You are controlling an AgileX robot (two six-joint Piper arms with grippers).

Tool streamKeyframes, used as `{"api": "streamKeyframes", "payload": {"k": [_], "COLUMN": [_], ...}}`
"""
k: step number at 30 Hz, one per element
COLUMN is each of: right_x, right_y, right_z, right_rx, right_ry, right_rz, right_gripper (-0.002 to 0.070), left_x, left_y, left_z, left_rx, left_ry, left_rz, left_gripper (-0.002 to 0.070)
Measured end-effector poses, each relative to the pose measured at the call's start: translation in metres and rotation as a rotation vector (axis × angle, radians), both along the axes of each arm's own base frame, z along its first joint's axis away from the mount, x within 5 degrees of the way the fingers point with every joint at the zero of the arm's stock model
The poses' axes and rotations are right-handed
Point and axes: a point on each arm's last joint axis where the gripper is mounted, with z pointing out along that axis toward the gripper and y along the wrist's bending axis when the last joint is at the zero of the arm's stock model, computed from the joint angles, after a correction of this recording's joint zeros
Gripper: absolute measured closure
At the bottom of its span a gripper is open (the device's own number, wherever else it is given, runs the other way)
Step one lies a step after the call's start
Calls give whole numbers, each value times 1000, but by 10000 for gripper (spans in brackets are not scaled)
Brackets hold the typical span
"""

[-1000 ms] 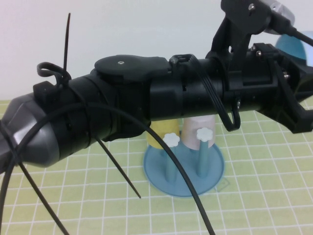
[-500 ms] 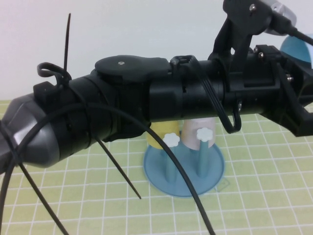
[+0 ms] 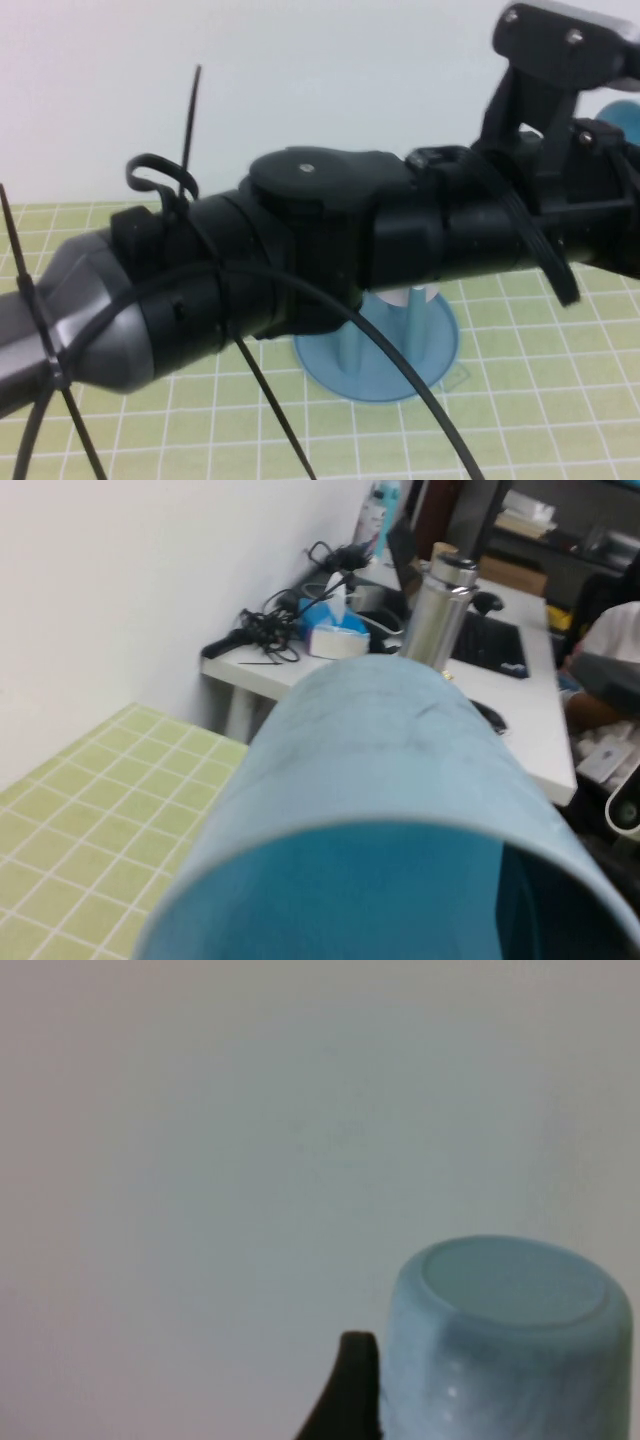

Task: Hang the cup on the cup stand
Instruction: Adjust the cup with two arms

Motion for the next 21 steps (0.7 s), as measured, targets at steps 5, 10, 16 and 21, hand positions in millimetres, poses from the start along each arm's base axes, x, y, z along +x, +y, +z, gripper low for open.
{"api": "streamKeyframes", "payload": {"k": [5, 10, 16, 21], "right_x": [5, 12, 19, 24], "right_y": [3, 6, 11, 14], "right_z": [0, 1, -2, -1], "right_rx": [11, 24, -10, -14], "right_ry": [-22, -64, -84, -133], "right_rz": [19, 47, 71, 93], "right_gripper": [-6, -6, -6, -6], "left_x": [-6, -9, -13, -13], "left_y": [-3, -3, -4, -4], "left_z": [2, 3, 5, 5], "left_rx": [-23, -37, -57, -57], "left_ry": [44, 68, 94, 96], "left_rz": [-39, -67, -119, -117], "left_gripper": [675, 675, 675, 675]}}
